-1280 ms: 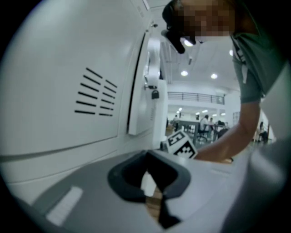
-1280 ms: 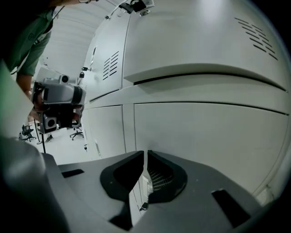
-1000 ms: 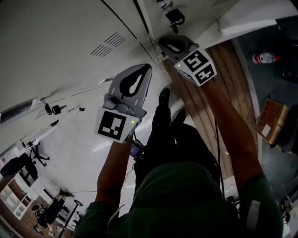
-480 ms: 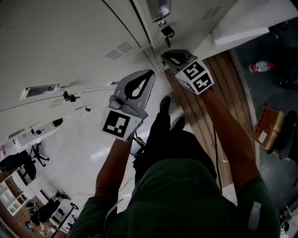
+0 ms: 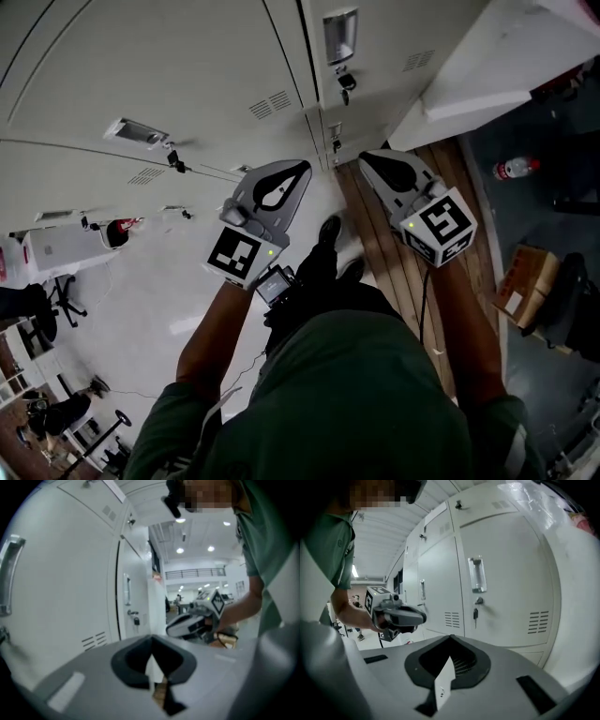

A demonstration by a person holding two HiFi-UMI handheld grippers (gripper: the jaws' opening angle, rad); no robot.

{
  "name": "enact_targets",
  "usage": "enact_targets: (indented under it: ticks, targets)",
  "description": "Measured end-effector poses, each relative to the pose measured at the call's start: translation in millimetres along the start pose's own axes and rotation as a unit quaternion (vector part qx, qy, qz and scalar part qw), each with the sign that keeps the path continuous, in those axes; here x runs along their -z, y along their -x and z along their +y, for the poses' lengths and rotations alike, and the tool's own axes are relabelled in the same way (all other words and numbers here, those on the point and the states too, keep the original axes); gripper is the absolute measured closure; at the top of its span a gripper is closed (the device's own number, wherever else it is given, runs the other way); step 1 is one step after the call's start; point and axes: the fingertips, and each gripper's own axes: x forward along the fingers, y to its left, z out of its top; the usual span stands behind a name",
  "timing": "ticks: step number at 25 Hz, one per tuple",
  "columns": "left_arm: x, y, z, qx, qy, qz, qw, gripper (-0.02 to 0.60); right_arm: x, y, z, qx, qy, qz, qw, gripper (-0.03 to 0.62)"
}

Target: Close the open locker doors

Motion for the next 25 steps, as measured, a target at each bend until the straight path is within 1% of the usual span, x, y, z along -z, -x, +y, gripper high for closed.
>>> enact_targets:
  ticks: [2, 5, 10, 18, 25]
  targets:
    - [-4, 10, -5, -0.004, -0.006, 0.001, 1.0000, 0.577, -22, 22, 17, -0.005, 0.009, -0.018, 1.000, 0.588]
    - [-10, 23, -11, -0.011, -0.015, 0.002, 0.9998, 0.577, -54, 51, 39, -0.015, 0.009, -0.053, 0.998, 0.589]
    - [-20, 42, -18, -0.026, -0.025, 0.000, 0.9993, 0.577, -84, 91, 65, -0.020, 0.006, -0.076, 0.997, 0.589]
    - [-24, 63, -23, -0.043, -0.033, -0.003, 0.9985, 0.577, -102, 131, 95, -0.015, 0.021, -0.079, 0.997, 0.589]
    - [-26, 82, -31, -0.049, -0.032, -0.006, 0.9983, 0.577, -107, 160, 114, 0.004, 0.023, -0.079, 0.997, 0.589]
